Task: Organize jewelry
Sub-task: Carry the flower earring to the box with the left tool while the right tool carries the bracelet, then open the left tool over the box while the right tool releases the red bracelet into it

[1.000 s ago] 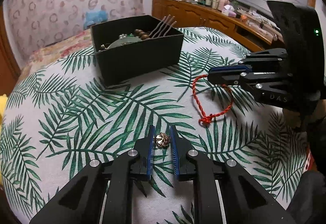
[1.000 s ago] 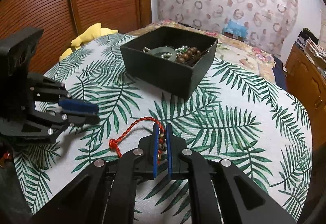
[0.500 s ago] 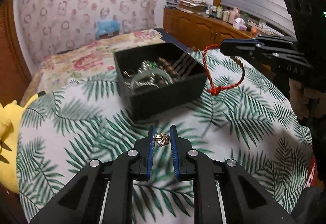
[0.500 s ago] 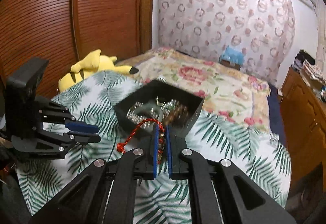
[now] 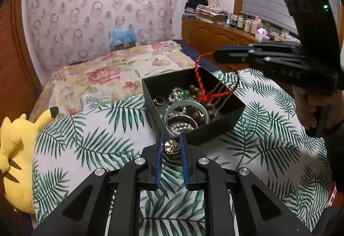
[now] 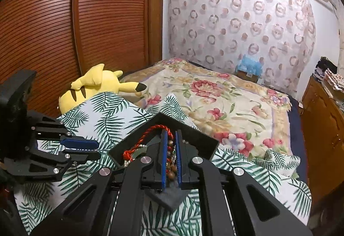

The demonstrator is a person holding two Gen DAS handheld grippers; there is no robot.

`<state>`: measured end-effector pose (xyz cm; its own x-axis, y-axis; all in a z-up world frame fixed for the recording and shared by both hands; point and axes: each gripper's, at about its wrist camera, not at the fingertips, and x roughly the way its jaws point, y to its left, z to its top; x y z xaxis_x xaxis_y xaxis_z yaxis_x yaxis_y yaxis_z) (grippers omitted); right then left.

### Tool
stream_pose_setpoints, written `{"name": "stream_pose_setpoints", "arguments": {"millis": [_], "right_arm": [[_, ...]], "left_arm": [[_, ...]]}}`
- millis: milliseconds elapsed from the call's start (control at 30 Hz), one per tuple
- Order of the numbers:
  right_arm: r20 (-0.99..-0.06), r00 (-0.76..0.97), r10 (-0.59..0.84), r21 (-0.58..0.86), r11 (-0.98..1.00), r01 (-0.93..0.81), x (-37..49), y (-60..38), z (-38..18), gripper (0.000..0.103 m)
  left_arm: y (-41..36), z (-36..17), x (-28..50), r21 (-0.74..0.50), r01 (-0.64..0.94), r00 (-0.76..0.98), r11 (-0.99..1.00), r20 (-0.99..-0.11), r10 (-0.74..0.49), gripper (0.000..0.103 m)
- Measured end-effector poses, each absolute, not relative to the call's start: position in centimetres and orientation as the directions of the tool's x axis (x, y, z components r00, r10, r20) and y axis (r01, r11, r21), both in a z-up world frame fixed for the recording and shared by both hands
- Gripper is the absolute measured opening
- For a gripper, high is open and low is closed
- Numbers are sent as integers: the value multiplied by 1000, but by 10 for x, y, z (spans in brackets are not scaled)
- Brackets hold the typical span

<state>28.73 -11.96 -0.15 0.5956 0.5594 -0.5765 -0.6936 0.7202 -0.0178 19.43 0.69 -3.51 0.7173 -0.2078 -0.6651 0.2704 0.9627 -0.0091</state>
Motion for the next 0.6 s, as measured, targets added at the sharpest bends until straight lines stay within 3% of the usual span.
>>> {"name": "stream_pose_setpoints", "arguments": {"millis": [333,600], "right_arm": [[-633,547,548,12,713,-701,311,-105,-18,10],[-621,565,543,28,736,-676,312,-117,-18,10]], "left_arm": [[5,-27,219,14,272,732,962,-652,-198,14],[0,-25,247,7,278,725,960,-658,-205,14]]}}
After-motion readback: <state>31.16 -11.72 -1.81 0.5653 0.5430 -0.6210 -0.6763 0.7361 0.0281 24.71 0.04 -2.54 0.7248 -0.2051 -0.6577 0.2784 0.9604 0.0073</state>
